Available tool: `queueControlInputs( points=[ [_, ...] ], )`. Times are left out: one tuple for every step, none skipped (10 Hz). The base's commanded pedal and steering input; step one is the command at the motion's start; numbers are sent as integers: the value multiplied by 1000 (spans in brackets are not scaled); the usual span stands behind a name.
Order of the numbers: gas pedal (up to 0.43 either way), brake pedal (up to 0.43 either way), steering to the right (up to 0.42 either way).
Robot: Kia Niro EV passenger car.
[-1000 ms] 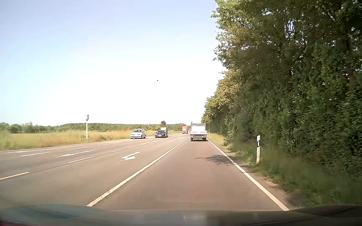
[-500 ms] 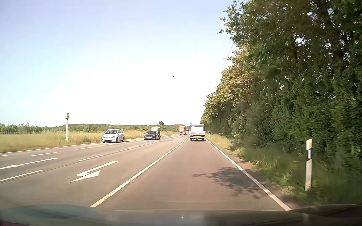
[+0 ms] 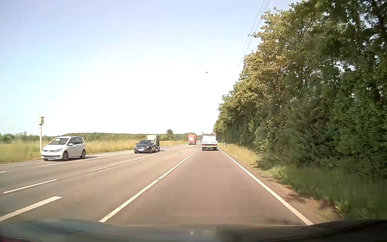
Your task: Follow the waypoints while adhering to traffic rules and regulations
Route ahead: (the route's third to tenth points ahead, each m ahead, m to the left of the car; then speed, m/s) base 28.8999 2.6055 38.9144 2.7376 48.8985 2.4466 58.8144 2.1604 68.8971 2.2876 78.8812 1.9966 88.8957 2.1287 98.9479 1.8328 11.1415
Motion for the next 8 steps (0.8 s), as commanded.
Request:
queueControlInputs(
  points=[
    [311,30,4],
    [311,30,4],
    [311,30,4],
    [311,30,4],
    [311,30,4],
    [311,30,4],
    [311,30,4],
    [311,30,4]
  ],
)
